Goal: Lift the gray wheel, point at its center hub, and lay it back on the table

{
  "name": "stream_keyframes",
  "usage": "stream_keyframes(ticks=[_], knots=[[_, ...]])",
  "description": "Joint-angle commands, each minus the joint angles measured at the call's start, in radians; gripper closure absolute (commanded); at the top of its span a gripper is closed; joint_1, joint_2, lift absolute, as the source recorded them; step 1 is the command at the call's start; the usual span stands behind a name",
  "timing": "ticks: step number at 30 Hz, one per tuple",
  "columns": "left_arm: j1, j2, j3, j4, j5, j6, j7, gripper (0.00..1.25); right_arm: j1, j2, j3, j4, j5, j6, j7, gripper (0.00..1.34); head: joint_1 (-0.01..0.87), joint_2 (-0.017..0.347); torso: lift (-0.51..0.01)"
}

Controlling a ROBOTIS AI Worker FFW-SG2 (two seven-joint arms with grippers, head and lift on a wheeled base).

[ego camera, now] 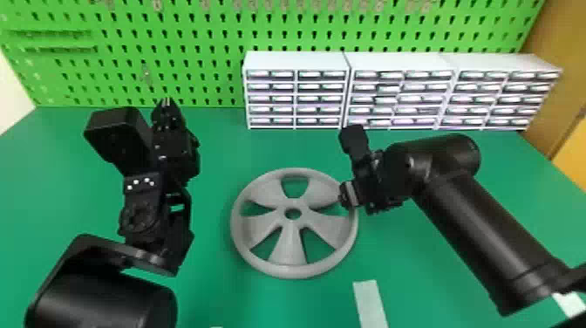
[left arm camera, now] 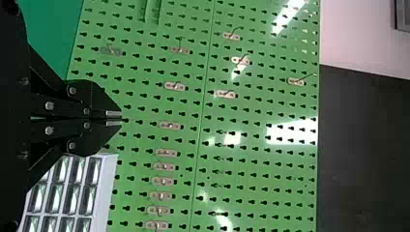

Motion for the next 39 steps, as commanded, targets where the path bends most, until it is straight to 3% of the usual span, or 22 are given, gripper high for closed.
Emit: stream_keyframes(ticks=[1, 11, 15, 24, 32, 39], knots=[[0.000, -0.001, 0.000, 0.001, 0.001, 0.000, -0.001, 1.13, 0.007, -0.002, 0.014, 0.012, -0.002, -0.028, 0.000, 1.23, 0.692, 0.048, -0.096], [0.000, 0.001, 0.000, 0.001, 0.002, -0.004, -0.001, 1.13, 0.013, -0.007, 0.023, 0.043, -0.002, -0.049, 0.000, 1.21, 0.692, 0.048, -0.096], [0.000, -0.001, 0.000, 0.004, 0.004, -0.007, -0.001, 1.13, 0.013, -0.008, 0.019, 0.043, -0.004, -0.057, 0.000, 1.02, 0.692, 0.048, -0.096], [0.002, 0.001, 0.000, 0.009, 0.007, -0.020, 0.001, 1.13, 0.018, -0.010, 0.013, 0.043, -0.002, -0.075, 0.006, 0.90, 0.692, 0.048, -0.096], [0.002, -0.001, 0.000, 0.010, 0.007, -0.022, -0.001, 1.13, 0.032, -0.011, 0.000, 0.035, -0.001, -0.107, 0.020, 0.56, 0.692, 0.048, -0.096], [0.003, -0.001, 0.000, 0.010, 0.010, -0.025, -0.001, 1.13, 0.038, -0.011, -0.009, 0.030, -0.001, -0.115, 0.021, 0.44, 0.692, 0.048, -0.096]])
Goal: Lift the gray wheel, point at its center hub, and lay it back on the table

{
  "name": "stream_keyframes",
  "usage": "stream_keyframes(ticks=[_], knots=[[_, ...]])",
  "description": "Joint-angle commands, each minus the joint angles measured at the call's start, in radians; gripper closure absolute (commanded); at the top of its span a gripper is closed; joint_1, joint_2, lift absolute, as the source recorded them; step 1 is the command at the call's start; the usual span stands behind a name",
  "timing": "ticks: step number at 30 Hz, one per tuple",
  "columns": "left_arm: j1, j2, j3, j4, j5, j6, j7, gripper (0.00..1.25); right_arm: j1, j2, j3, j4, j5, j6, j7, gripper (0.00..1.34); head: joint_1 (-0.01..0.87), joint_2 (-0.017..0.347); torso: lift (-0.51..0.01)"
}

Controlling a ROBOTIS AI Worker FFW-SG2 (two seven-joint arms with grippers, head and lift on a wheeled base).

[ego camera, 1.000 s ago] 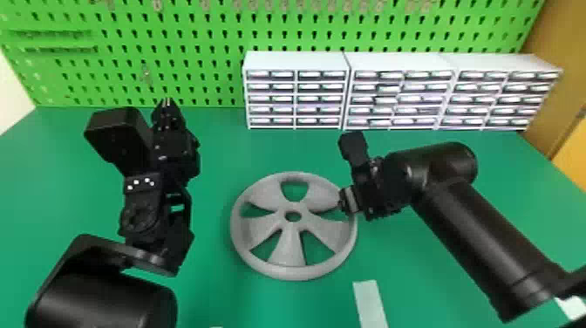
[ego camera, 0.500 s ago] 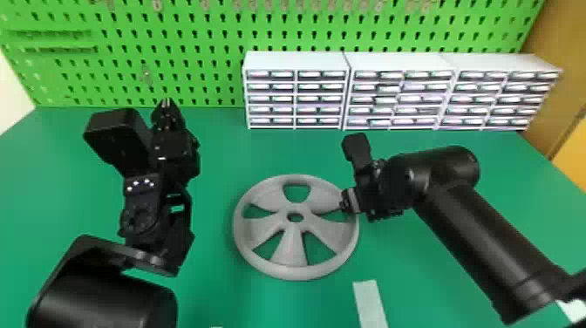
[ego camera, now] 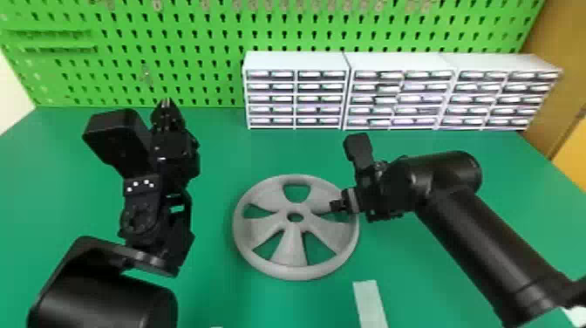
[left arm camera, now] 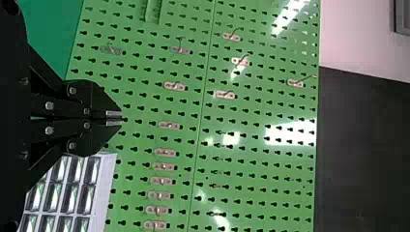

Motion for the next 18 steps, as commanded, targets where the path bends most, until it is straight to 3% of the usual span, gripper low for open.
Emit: stream_keyframes(ticks=[1, 11, 15, 18], knots=[[0.000, 0.000, 0.000, 0.002, 0.002, -0.002, 0.000, 1.13, 0.002, 0.000, -0.006, -0.002, 0.000, -0.004, 0.000, 0.44, 0.692, 0.048, -0.096], [0.000, -0.002, -0.002, 0.012, 0.013, -0.020, 0.000, 1.13, 0.016, 0.002, -0.037, -0.020, 0.000, -0.023, 0.003, 0.48, 0.692, 0.048, -0.096], [0.000, -0.002, -0.002, 0.014, 0.016, -0.023, 0.000, 1.13, 0.031, -0.001, -0.080, -0.062, 0.003, -0.032, 0.011, 0.51, 0.692, 0.048, -0.096], [0.000, -0.002, -0.002, 0.015, 0.021, -0.026, 0.000, 1.13, 0.046, 0.000, -0.126, -0.109, 0.054, -0.041, 0.042, 0.51, 0.692, 0.048, -0.096]])
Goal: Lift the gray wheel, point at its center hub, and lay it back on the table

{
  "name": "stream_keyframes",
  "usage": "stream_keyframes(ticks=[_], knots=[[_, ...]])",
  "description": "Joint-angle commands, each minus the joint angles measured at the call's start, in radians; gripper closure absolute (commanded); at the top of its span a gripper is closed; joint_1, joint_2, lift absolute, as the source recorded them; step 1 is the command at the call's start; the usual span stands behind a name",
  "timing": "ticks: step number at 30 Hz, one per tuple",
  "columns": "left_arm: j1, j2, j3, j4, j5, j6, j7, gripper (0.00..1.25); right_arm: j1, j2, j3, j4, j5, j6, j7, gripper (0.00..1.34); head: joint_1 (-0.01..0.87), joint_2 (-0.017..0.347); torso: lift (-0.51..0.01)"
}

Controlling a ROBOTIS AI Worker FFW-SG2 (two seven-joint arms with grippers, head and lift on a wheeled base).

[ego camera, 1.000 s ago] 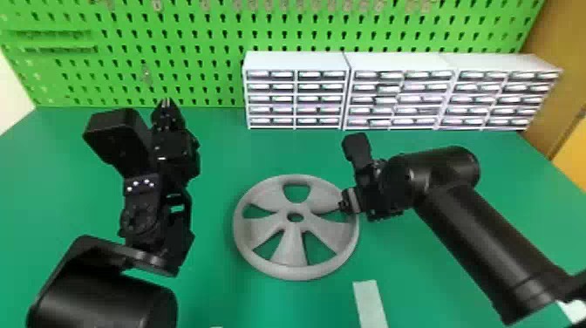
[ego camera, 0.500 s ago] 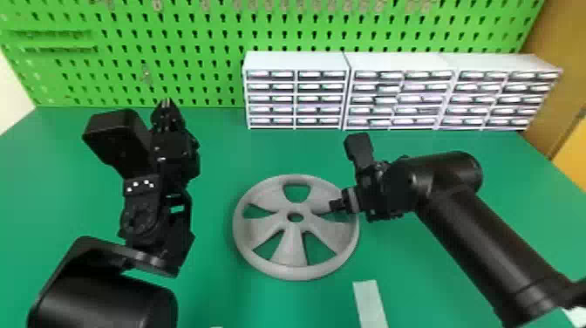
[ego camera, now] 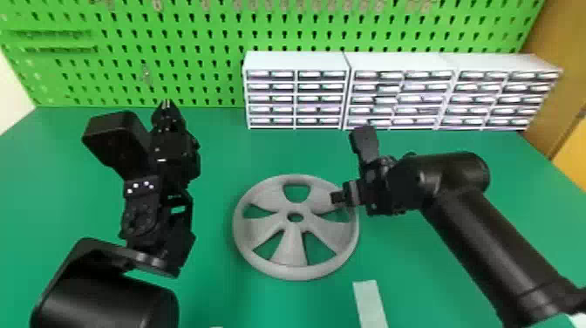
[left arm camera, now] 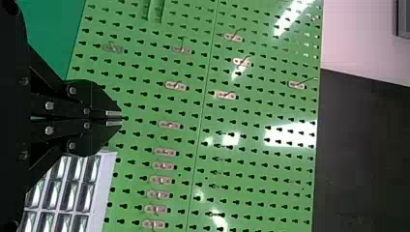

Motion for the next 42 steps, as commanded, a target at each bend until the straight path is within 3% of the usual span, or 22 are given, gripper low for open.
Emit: stream_keyframes(ticks=[1, 7, 12, 18, 21, 29, 36, 42], knots=[[0.000, 0.000, 0.000, 0.004, 0.006, -0.004, 0.001, 1.13, 0.022, -0.001, -0.065, -0.071, 0.060, -0.013, 0.034, 0.51, 0.692, 0.048, -0.096], [-0.002, -0.002, -0.002, 0.008, 0.006, -0.008, 0.001, 1.13, 0.045, -0.006, -0.122, -0.170, 0.112, -0.020, 0.083, 0.51, 0.692, 0.048, -0.096], [-0.002, -0.003, -0.002, 0.014, 0.011, -0.012, 0.001, 1.13, 0.093, -0.016, -0.136, -0.251, 0.127, -0.144, 0.129, 0.51, 0.692, 0.048, -0.096], [-0.011, -0.003, -0.009, 0.053, 0.014, -0.048, -0.001, 1.13, 0.173, -0.009, -0.166, -0.337, 0.192, -0.296, 0.147, 0.50, 0.692, 0.048, -0.096], [-0.015, -0.003, -0.015, 0.068, 0.012, -0.061, -0.001, 1.13, 0.206, 0.007, -0.189, -0.354, 0.201, -0.371, 0.147, 0.50, 0.692, 0.048, -0.096], [-0.026, -0.003, -0.022, 0.090, -0.014, -0.061, -0.001, 1.13, 0.266, 0.011, -0.174, -0.361, 0.225, -0.617, 0.147, 0.49, 0.692, 0.048, -0.096], [-0.032, -0.005, -0.029, 0.102, -0.027, -0.068, -0.001, 1.13, 0.292, -0.004, -0.150, -0.361, 0.253, -0.778, 0.147, 0.48, 0.692, 0.048, -0.096], [-0.034, -0.005, -0.029, 0.105, -0.034, -0.070, -0.001, 1.12, 0.300, -0.009, -0.145, -0.361, 0.264, -0.809, 0.147, 0.48, 0.692, 0.048, -0.096]])
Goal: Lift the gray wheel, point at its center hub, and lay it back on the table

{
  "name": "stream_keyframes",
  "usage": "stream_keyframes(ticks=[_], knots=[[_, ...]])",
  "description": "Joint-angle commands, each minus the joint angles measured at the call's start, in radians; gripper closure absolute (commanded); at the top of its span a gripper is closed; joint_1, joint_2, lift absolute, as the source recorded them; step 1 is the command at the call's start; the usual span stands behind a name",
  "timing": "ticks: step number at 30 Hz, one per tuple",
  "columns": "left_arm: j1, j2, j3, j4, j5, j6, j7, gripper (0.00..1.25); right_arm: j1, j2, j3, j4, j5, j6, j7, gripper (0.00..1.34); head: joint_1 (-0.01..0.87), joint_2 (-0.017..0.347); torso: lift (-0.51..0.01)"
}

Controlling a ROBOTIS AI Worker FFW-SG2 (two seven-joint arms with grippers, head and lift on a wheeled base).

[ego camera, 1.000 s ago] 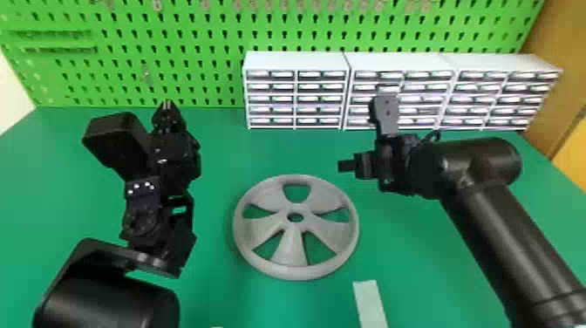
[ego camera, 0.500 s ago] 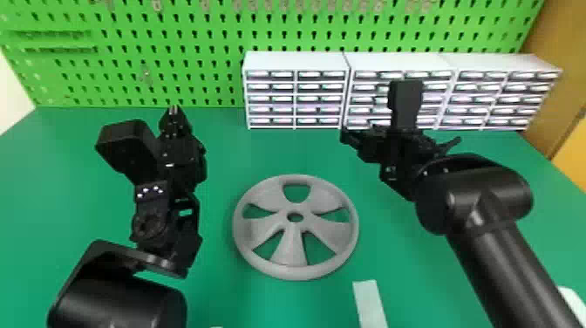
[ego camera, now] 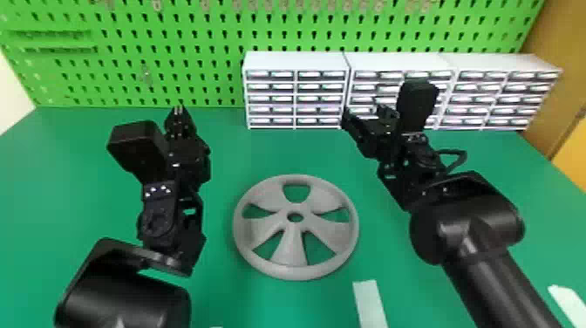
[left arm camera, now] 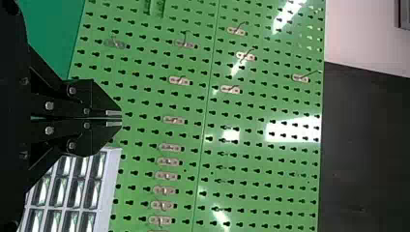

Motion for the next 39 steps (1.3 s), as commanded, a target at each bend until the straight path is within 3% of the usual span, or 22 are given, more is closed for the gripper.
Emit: stream_keyframes(ticks=[1, 6, 17, 26, 39], knots=[[-0.001, 0.000, 0.000, 0.002, -0.005, -0.001, 0.000, 1.12, 0.004, -0.004, 0.004, 0.000, 0.006, -0.019, 0.000, 0.48, 0.692, 0.048, -0.096], [-0.001, 0.000, 0.009, 0.003, 0.005, 0.000, -0.028, 1.07, 0.005, -0.004, 0.004, 0.000, 0.006, -0.019, 0.000, 0.48, 0.692, 0.048, -0.096], [-0.003, -0.003, 0.041, 0.036, 0.081, -0.011, -0.107, 0.50, 0.007, -0.007, 0.004, 0.000, 0.004, -0.019, 0.000, 0.48, 0.692, 0.048, -0.096], [-0.015, -0.003, 0.055, 0.086, 0.121, -0.012, -0.136, 0.49, 0.007, -0.008, 0.009, 0.000, 0.011, -0.025, 0.000, 0.47, 0.692, 0.048, -0.096], [-0.020, -0.003, 0.058, 0.089, 0.122, -0.012, -0.153, 0.49, 0.007, -0.008, 0.002, 0.000, 0.023, -0.025, -0.002, 0.47, 0.692, 0.048, -0.096]])
